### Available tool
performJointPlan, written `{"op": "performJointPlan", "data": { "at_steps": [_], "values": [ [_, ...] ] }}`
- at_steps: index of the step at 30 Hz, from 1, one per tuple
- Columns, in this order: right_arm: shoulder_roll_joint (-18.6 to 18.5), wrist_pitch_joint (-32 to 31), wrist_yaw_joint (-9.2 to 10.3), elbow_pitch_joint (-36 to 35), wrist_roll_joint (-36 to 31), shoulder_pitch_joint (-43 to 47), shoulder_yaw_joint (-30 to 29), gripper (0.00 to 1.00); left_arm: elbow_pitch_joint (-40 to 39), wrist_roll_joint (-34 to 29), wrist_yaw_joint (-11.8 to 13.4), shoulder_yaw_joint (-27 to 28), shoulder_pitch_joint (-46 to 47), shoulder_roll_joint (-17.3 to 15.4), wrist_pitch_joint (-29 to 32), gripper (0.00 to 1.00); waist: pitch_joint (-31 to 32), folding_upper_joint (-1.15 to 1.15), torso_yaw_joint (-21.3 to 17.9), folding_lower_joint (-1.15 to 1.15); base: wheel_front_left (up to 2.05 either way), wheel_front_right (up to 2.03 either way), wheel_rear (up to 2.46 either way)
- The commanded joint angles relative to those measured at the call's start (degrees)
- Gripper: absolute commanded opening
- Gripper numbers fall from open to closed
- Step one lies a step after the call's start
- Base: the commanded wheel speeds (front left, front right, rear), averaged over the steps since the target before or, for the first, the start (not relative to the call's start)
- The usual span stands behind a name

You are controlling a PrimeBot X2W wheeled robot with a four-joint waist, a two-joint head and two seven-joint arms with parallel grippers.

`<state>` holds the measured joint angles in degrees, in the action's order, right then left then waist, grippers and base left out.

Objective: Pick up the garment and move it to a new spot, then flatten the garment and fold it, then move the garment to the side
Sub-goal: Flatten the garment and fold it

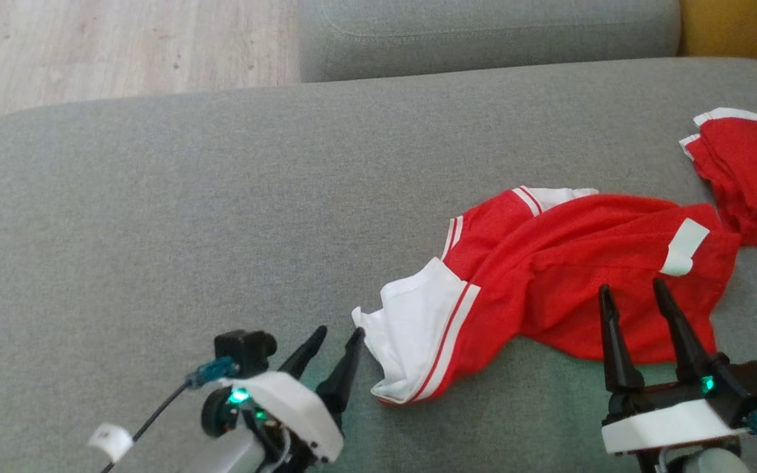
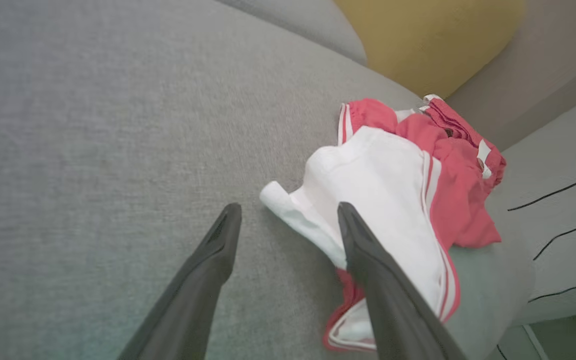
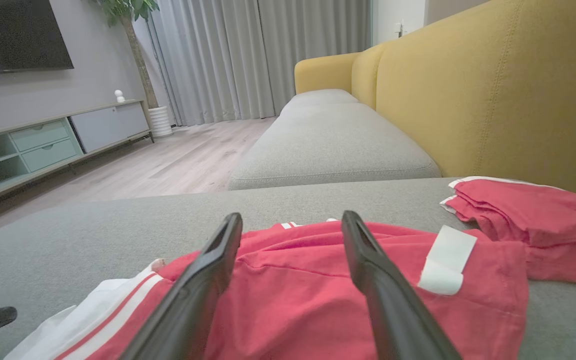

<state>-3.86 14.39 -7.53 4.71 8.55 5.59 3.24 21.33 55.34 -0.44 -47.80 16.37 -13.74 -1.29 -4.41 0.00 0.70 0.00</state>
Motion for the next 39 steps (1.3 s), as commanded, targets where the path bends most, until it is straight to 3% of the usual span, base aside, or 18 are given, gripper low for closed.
{"op": "performJointPlan", "data": {
  "at_steps": [1, 11, 20, 24, 26, 29, 33, 39],
  "values": [
    [-1.08, 0.61, 0.04, -1.88, -0.22, -1.13, 1.39, 1.00, -0.66, 0.86, -0.13, 2.91, 3.99, 0.31, 0.53, 1.00, -0.41, 0.00, -0.24, 0.00, 0.00, 0.00, 0.00],
    [-1.33, 0.61, 0.04, -1.62, -0.13, -2.10, 1.72, 1.00, 7.97, -1.69, 1.96, -0.36, 11.96, 1.35, 8.45, 1.00, -2.59, 0.00, -1.33, 0.00, 0.00, 0.00, 0.00],
    [-1.10, 0.61, 0.04, -1.30, 0.13, -2.74, 1.75, 1.00, 10.68, -2.30, 0.61, -3.15, 13.99, 1.22, 13.43, 1.00, -2.95, 0.00, -2.28, 0.00, 0.00, 0.00, 0.00],
    [-0.94, 0.61, 0.04, -1.31, 0.14, -2.75, 1.74, 1.00, 10.53, -1.79, 0.45, -3.49, 13.95, 1.07, 14.87, 0.49, -3.12, 0.00, -2.46, 0.00, 0.00, 0.00, 0.00],
    [-0.82, 0.61, 0.04, -1.34, 0.13, -2.71, 1.68, 1.00, 10.15, -0.96, 0.33, -3.37, 13.70, 1.09, 15.83, 0.37, -3.19, 0.00, -2.47, 0.00, 0.00, 0.00, 0.00],
    [-0.65, 0.61, 0.04, -1.29, 0.16, -2.76, 1.71, 1.00, 9.52, -0.34, 0.37, -3.23, 13.42, 0.85, 16.49, 0.00, -3.26, 0.00, -2.50, 0.00, 0.00, 0.00, 0.00],
    [-0.48, 0.61, 0.04, -1.27, 0.20, -2.79, 1.61, 1.00, 8.14, -0.49, 0.33, -2.58, 13.39, 0.53, 14.60, 0.00, -3.16, 0.00, -2.43, 0.00, 0.00, 0.00, 0.00],
    [-0.38, 0.61, 0.04, -1.11, 0.16, -2.34, 1.46, 1.00, 6.22, -8.38, 2.48, -2.85, 16.57, -1.77, 4.65, 0.00, -2.40, 0.00, -2.00, 0.00, 0.00, 0.00, 0.00]
  ]
}}
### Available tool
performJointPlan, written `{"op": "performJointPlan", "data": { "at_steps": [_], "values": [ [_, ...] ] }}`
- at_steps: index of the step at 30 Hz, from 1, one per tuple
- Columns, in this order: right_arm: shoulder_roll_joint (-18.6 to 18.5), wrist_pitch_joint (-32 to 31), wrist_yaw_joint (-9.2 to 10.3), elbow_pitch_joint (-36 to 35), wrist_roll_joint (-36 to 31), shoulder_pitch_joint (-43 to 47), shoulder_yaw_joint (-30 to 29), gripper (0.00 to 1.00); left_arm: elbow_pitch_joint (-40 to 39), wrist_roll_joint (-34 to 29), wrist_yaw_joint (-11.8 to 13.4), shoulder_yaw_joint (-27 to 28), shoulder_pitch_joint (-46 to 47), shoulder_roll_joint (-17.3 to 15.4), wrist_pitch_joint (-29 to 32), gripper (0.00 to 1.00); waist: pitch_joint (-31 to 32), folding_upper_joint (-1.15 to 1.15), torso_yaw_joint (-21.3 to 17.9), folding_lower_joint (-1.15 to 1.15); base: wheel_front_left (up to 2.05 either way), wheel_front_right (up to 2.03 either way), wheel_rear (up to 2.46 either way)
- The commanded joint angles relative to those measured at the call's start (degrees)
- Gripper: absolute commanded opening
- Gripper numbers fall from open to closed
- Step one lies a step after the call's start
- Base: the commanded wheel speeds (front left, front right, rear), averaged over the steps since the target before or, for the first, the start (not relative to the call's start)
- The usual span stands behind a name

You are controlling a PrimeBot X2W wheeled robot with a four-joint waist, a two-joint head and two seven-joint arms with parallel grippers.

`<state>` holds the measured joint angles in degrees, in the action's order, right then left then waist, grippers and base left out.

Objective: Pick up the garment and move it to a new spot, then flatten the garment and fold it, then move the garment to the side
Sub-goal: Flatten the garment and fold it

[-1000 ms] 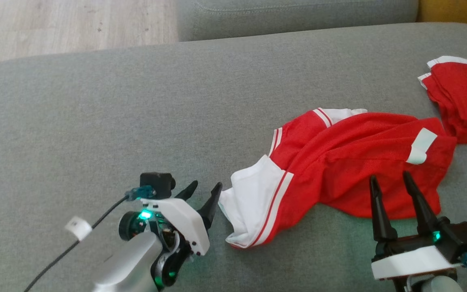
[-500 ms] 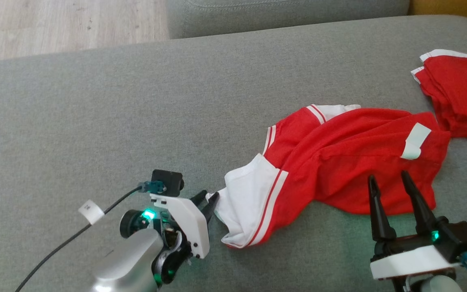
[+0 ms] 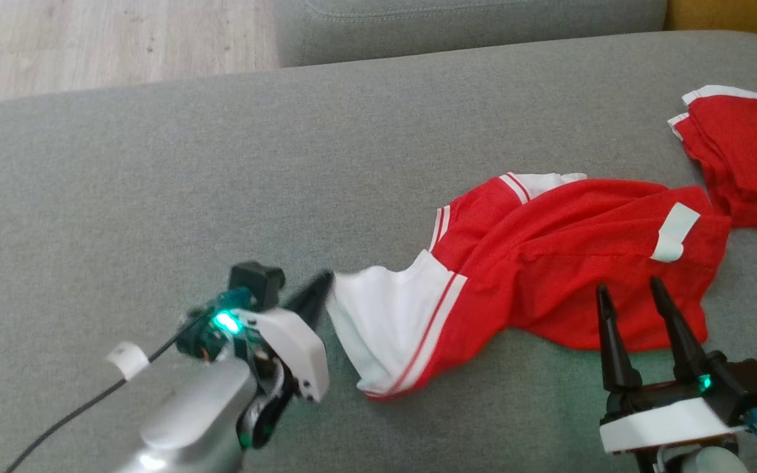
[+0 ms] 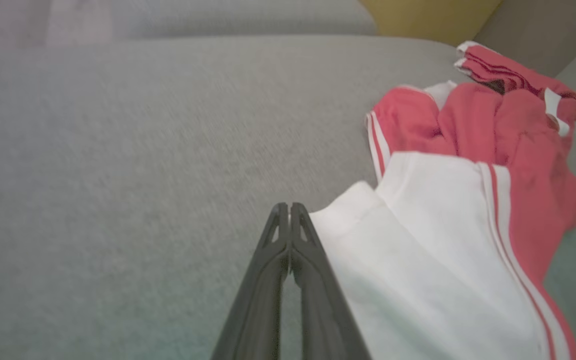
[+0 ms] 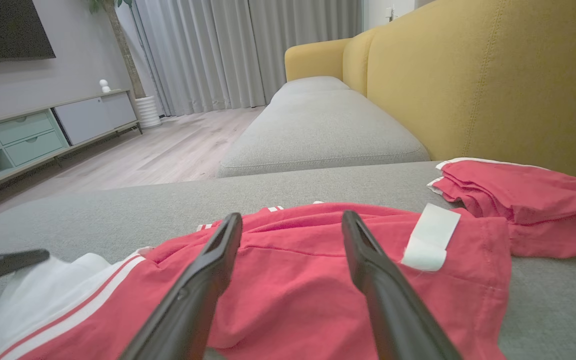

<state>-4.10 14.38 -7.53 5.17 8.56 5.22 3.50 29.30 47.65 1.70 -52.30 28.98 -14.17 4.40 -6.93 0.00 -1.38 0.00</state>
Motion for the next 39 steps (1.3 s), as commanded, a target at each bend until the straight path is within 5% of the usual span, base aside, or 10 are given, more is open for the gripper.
{"op": "performJointPlan", "data": {
  "at_steps": [1, 10, 11, 12, 13, 14, 28, 38, 39],
  "values": [
    [-0.14, 0.62, 0.04, -1.56, 0.18, -1.92, 1.25, 1.00, -1.95, -1.96, 0.80, 1.59, 4.58, -1.67, -2.51, 0.00, 0.22, 0.00, 0.13, 0.00, 0.00, 0.00, 0.00],
    [-0.21, 0.62, 0.04, -1.49, 0.45, -2.13, 2.10, 1.00, 3.08, -2.41, 1.19, 0.96, 4.17, -0.30, -4.24, 0.00, 0.11, 0.00, 0.33, 0.00, 0.00, 0.00, 0.00],
    [-0.29, 0.62, 0.04, -1.47, 0.49, -2.20, 2.24, 1.00, 4.28, -2.10, 1.18, 1.10, 3.90, 0.10, -4.56, 0.11, -0.02, 0.00, 0.25, 0.00, 0.00, 0.00, 0.00],
    [-0.39, 0.62, 0.04, -1.47, 0.54, -2.29, 2.40, 1.00, 5.49, -2.08, 1.20, 1.05, 3.72, 0.39, -4.94, 0.44, -0.16, 0.00, 0.11, 0.00, 0.00, 0.00, 0.00],
    [-0.51, 0.62, 0.04, -1.47, 0.61, -2.34, 2.53, 1.00, 6.63, -2.27, 1.30, 0.86, 3.61, 0.63, -5.32, 0.87, -0.27, 0.00, -0.02, 0.00, 0.00, 0.00, 0.00],
    [-0.66, 0.62, 0.04, -1.44, 0.66, -2.32, 2.54, 1.00, 7.46, -2.42, 1.41, 0.76, 3.54, 1.00, -5.88, 1.00, -0.32, 0.00, -0.09, 0.00, 0.00, 0.00, 0.00],
    [-0.98, 0.62, 0.04, -1.36, 1.07, -1.61, 2.63, 1.00, 8.45, -2.82, 6.19, 0.20, 0.34, 1.93, -6.96, 1.00, 0.03, 0.00, 0.03, 0.00, 0.00, 0.00, 0.00],
    [-1.62, 0.62, 0.04, -1.53, 1.39, -2.97, 2.95, 1.00, 11.69, -2.79, 4.99, -1.05, 1.86, 3.88, -6.10, 1.00, -1.45, 0.00, -0.11, 0.00, 0.00, 0.00, 0.00],
    [-1.63, 0.62, 0.04, -1.52, 1.41, -3.03, 2.96, 1.00, 12.07, -2.81, 4.72, -1.21, 1.99, 4.08, -6.14, 0.85, -1.55, 0.00, -0.20, 0.00, 0.00, 0.00, 0.00]
  ]
}}
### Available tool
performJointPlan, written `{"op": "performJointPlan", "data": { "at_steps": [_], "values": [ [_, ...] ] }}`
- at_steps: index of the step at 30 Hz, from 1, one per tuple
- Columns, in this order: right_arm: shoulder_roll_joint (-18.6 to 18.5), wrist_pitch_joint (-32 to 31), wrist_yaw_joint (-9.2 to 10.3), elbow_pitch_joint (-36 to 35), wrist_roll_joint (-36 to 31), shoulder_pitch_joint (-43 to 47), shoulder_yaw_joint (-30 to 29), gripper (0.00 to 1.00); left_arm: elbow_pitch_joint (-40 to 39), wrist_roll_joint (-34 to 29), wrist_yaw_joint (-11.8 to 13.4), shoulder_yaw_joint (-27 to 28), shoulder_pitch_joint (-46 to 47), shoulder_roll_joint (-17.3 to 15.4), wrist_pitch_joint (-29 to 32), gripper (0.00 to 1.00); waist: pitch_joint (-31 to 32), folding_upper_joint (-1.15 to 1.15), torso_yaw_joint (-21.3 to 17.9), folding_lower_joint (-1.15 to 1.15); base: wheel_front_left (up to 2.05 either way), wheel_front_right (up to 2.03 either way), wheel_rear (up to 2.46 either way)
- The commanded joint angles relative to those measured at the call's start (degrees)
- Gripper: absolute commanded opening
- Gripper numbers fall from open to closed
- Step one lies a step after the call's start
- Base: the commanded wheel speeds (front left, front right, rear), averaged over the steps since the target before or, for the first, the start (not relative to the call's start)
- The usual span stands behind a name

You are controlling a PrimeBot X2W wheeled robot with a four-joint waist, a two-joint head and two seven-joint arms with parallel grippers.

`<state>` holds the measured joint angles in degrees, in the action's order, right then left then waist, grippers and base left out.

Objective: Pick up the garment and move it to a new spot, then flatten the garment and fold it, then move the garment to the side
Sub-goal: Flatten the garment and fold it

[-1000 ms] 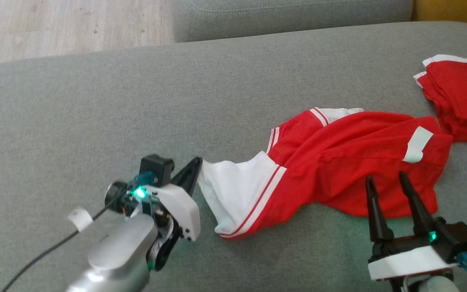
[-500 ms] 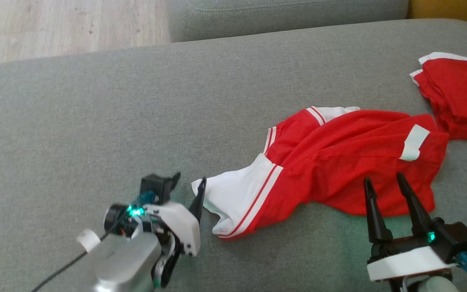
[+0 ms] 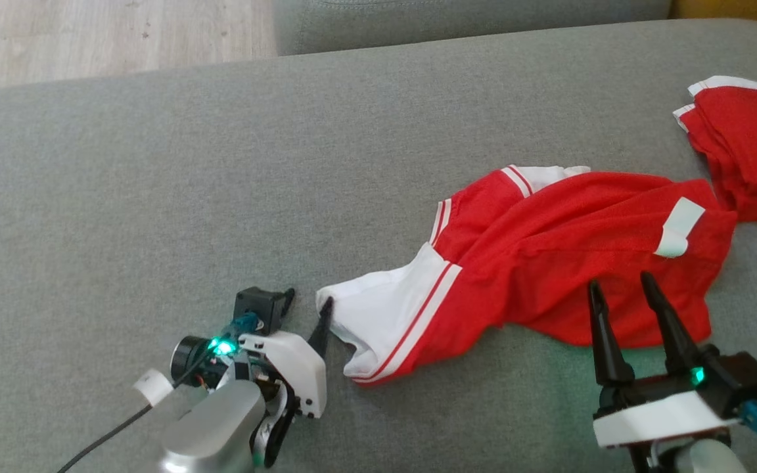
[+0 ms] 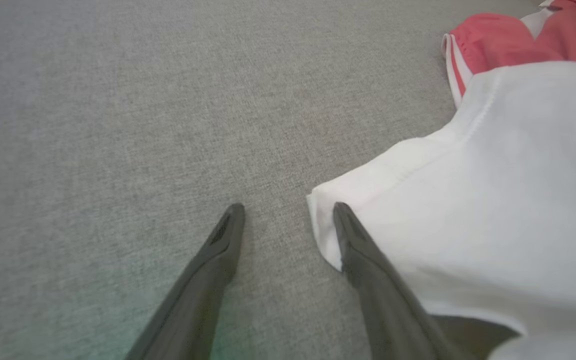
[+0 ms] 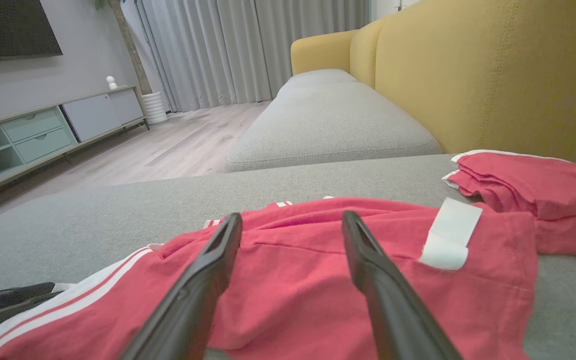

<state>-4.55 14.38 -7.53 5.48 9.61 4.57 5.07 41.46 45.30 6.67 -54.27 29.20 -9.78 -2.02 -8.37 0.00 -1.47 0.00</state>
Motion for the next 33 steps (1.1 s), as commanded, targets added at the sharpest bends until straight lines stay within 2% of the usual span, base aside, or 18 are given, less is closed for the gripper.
{"op": "performJointPlan", "data": {
  "at_steps": [1, 3, 6, 9, 14, 17, 22, 24, 25, 30, 33],
  "values": [
    [-1.18, 0.62, 0.04, -1.80, 0.39, -2.43, 1.41, 1.00, 0.32, -0.53, -0.60, 0.50, 1.87, -0.14, 0.32, 0.51, -0.17, 0.00, -0.23, 0.00, 0.00, 0.00, 0.00],
    [-1.14, 0.62, 0.04, -1.70, 0.41, -2.47, 1.48, 1.00, 1.12, -0.44, -1.36, 0.04, 1.88, 0.15, 0.71, 0.00, -0.14, 0.00, -0.52, 0.00, 0.00, 0.00, 0.00],
    [-1.04, 0.62, 0.04, -1.52, 0.43, -2.33, 1.42, 1.00, 1.70, 0.73, -3.92, -0.74, 1.02, 0.51, 2.61, 0.00, 0.31, 0.00, -0.98, 0.00, 0.00, 0.00, 0.00],
    [-0.92, 0.62, 0.04, -1.46, 0.41, -2.08, 0.90, 1.00, 0.95, 0.77, -3.86, -0.07, 0.97, -0.03, 0.46, 0.00, 0.86, 0.00, -1.27, 0.00, 0.00, 0.00, 0.00],
    [-1.21, 0.62, 0.04, 1.23, 1.40, -1.48, -0.73, 1.00, -2.19, -1.77, -0.64, 1.49, 2.21, -3.15, -6.06, 0.00, 1.82, 0.00, -0.97, 0.00, 0.00, 0.00, 0.00],
    [-3.24, 0.62, 0.04, 4.56, 2.94, -2.45, -1.52, 1.00, -5.27, -3.97, 1.88, 2.52, 3.51, -6.00, -9.38, 0.00, 1.96, 0.00, -0.60, 0.00, 0.00, 0.00, 0.00],
    [-7.00, -1.80, 0.04, 10.50, 9.58, -6.18, -4.21, 1.00, -11.52, -7.72, 5.82, 4.70, 5.86, -11.38, -11.79, 0.00, 1.33, 0.00, -0.06, 0.00, 0.00, 0.00, 0.00],
    [-9.25, -5.36, 0.04, 12.83, 15.72, -8.99, -4.80, 1.00, -14.65, -9.11, 7.10, 5.75, 6.75, -14.11, -12.18, 0.00, 0.79, 0.00, 0.01, 0.00, 0.00, 0.00, 0.00],
    [-9.25, -5.36, 0.04, 12.83, 15.72, -8.99, -4.80, 1.00, -14.65, -9.11, 7.10, 5.75, 6.75, -14.11, -12.18, 0.00, 0.79, 0.00, 0.01, 0.00, 0.00, 0.00, 0.00],
    [-14.04, -9.92, 0.04, 14.97, 24.61, -12.77, -1.51, 1.00, -17.41, -10.02, 7.77, 6.16, 8.09, -16.83, -11.39, 0.00, -0.20, 0.00, 0.14, 0.00, 0.00, 0.00, 0.00],
    [-16.46, -10.90, 0.04, 16.62, 27.42, -14.18, 0.76, 1.00, -18.29, -10.45, 7.96, 5.98, 8.95, -17.44, -10.63, 0.00, -0.68, 0.00, 0.47, 0.00, 0.00, 0.00, 0.00]
  ]
}}
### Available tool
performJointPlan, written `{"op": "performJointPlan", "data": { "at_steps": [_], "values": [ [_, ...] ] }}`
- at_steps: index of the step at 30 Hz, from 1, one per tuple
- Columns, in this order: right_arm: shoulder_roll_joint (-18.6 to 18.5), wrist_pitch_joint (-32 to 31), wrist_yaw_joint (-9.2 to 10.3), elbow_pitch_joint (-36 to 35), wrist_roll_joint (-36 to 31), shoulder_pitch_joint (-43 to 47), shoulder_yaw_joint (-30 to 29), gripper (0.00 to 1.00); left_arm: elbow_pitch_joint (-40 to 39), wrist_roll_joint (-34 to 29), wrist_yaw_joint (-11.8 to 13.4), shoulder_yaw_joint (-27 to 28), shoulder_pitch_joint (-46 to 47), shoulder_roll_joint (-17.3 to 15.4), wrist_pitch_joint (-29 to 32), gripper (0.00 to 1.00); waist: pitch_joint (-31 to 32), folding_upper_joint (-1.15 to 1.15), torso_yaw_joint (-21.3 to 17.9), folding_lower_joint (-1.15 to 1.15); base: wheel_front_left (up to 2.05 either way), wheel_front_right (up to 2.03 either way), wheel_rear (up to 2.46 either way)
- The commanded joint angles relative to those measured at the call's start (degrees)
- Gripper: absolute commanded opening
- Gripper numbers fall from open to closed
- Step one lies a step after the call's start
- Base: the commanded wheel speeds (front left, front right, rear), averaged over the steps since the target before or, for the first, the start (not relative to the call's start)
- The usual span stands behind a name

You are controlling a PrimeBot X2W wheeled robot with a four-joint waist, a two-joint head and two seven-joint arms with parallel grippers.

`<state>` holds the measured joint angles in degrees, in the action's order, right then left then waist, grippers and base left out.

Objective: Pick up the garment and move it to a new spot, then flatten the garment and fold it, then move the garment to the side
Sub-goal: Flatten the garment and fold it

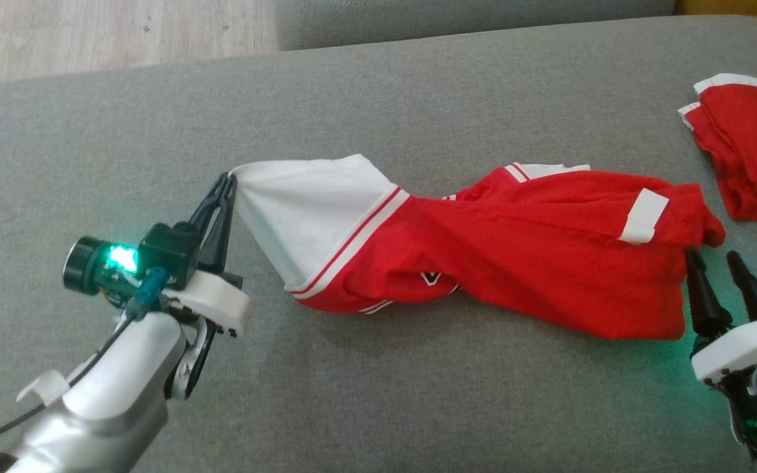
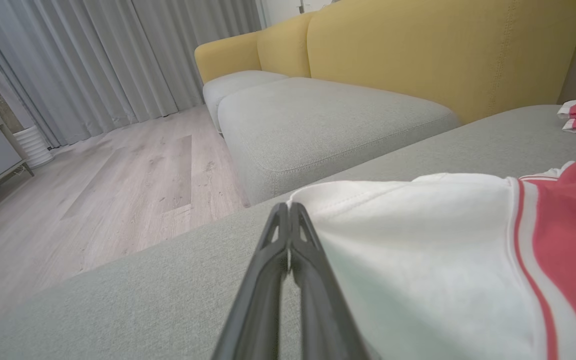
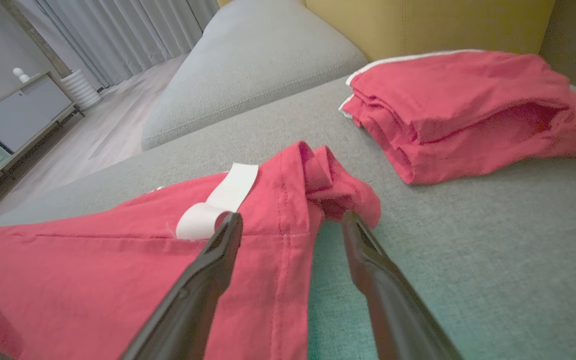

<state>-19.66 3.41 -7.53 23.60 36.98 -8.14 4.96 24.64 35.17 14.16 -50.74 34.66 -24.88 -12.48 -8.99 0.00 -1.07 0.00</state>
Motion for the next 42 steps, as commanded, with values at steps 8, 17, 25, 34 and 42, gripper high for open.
{"op": "performJointPlan", "data": {
  "at_steps": [8, 17, 25, 34, 42],
  "values": [
    [-4.14, 0.96, 0.04, 1.67, 7.33, -4.14, 6.88, 1.00, -2.14, -0.68, 0.56, 1.97, 4.48, -2.81, 0.66, 0.00, -0.60, 0.00, 0.52, 0.00, 0.00, 0.00, 0.00],
    [-5.55, 3.52, 0.04, 6.94, 11.11, -7.37, 11.63, 1.00, -2.71, -0.57, 0.70, 1.74, 4.76, -3.47, 1.17, 0.00, -1.05, 0.00, 0.61, 0.00, 0.00, 0.00, 0.00],
    [-6.67, 4.96, 0.04, 7.98, 15.35, -9.07, 16.66, 1.00, -3.11, -0.31, 0.76, 1.54, 4.84, -3.68, 1.39, 0.00, -1.25, 0.00, 0.64, 0.00, 0.00, 0.00, 0.00],
    [-8.57, 7.16, 0.04, 8.28, 18.54, -8.13, 20.84, 0.73, -2.76, 0.02, 1.03, 1.18, 4.29, -3.45, 1.17, 0.00, 0.02, 0.00, 0.67, 0.00, 0.00, 0.00, 0.00],
    [-9.97, 8.73, 0.04, 8.04, 20.42, -7.91, 22.32, 0.35, -2.57, 0.31, 1.14, 0.98, 3.73, -3.56, 0.93, 0.00, 0.65, 0.00, 0.31, 0.00, 0.00, 0.00, 0.00]
  ]
}}
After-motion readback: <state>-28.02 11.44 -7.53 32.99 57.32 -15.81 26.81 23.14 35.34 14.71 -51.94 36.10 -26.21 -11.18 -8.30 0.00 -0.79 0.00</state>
